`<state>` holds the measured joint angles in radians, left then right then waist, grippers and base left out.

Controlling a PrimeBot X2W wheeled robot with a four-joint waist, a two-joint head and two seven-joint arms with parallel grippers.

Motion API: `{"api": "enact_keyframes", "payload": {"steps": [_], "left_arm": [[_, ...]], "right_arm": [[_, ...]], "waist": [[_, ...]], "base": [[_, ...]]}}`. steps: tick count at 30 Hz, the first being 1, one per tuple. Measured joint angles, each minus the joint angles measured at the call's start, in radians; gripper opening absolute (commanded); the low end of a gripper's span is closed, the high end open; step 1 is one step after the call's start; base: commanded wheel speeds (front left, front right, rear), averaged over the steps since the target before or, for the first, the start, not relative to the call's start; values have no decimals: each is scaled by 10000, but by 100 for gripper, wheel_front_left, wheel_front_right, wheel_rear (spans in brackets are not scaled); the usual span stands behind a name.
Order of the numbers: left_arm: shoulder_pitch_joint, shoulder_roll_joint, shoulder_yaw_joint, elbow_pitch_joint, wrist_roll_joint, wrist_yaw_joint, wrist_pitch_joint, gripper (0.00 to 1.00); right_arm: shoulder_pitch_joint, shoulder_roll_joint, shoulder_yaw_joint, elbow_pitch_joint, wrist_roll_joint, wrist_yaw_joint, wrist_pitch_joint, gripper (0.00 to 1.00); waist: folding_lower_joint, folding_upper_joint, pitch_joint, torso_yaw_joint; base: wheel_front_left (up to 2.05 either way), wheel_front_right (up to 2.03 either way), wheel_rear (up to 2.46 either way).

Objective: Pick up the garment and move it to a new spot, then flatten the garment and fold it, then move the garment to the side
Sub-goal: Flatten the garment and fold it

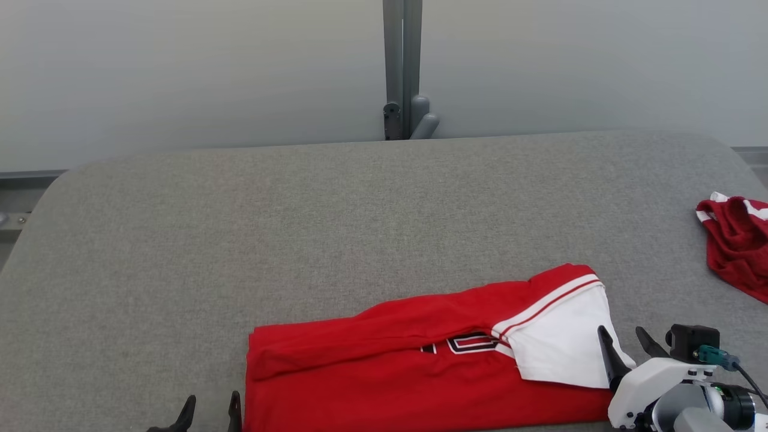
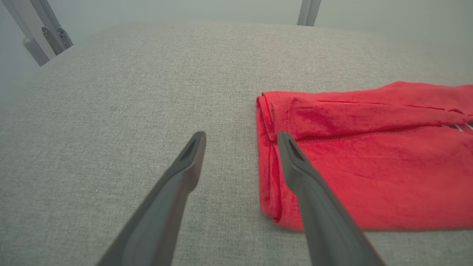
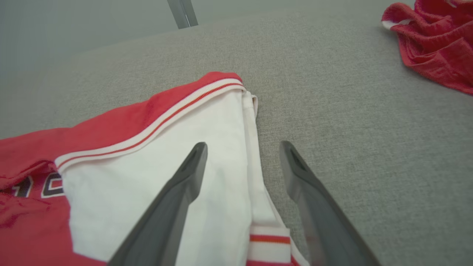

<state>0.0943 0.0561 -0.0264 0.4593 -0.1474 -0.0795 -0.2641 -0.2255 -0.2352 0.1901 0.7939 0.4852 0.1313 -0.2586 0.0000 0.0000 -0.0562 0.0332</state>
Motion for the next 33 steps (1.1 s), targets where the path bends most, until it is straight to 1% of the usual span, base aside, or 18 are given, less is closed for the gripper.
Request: {"api": "enact_keyframes", "payload": {"steps": [2, 7, 12, 17, 18, 19, 21, 25, 28, 30, 33], "left_arm": [[-25, -19, 61, 58, -165, -88, 0, 100], [-105, -44, 44, 169, -161, -180, 0, 100], [-191, -48, 157, 251, -192, -259, 0, 100], [-237, -52, 134, 263, -192, -301, 0, 100], [-250, -52, 121, 261, -198, -305, 0, 100], [-275, -52, 109, 259, -207, -313, 0, 100], [-348, -52, 61, 255, -209, -318, 0, 100], [-458, -56, -71, 261, -209, -345, 0, 100], [-525, -58, -125, 265, -247, -345, 0, 100], [-548, -58, -130, 261, -268, -345, 0, 100], [-538, -58, -136, 261, -278, -343, 0, 100]], "right_arm": [[-191, -2, 81, 368, -128, 0, 142, 100], [-556, 104, 134, 1231, -40, -2, 470, 100], [-836, 286, 249, 1708, 280, -4, 470, 100], [-968, 309, 604, 1912, 646, -13, 470, 100], [-988, 320, 717, 1887, 759, -29, 477, 61], [-1024, 343, 809, 1845, 897, -35, 491, 28], [-1087, 355, 1057, 1749, 1124, -44, 502, 0], [-1170, 326, 1390, 1739, 1400, -6, 493, 0], [-1257, 196, 1404, 1912, 1559, 17, 353, 0], [-1320, 169, 1237, 2086, 1682, 19, 205, 0], [-1448, -35, 763, 2439, 1806, 19, 48, 0]], "waist": [[0, 0, 101, 123], [0, 0, 346, 377], [0, 0, 559, 543], [0, 0, 701, 616], [0, 0, 728, 617], [0, 0, 754, 615], [0, 0, 801, 607], [0, 0, 880, 614], [0, 0, 902, 661], [0, 0, 882, 670], [0, 0, 839, 657]], "base": [[0, 0, 0], [0, 0, 0], [0, 0, 0], [0, 0, 0], [0, 0, 0], [0, 0, 0], [0, 0, 0], [0, 0, 0], [0, 0, 0], [0, 0, 0], [0, 0, 0]]}}
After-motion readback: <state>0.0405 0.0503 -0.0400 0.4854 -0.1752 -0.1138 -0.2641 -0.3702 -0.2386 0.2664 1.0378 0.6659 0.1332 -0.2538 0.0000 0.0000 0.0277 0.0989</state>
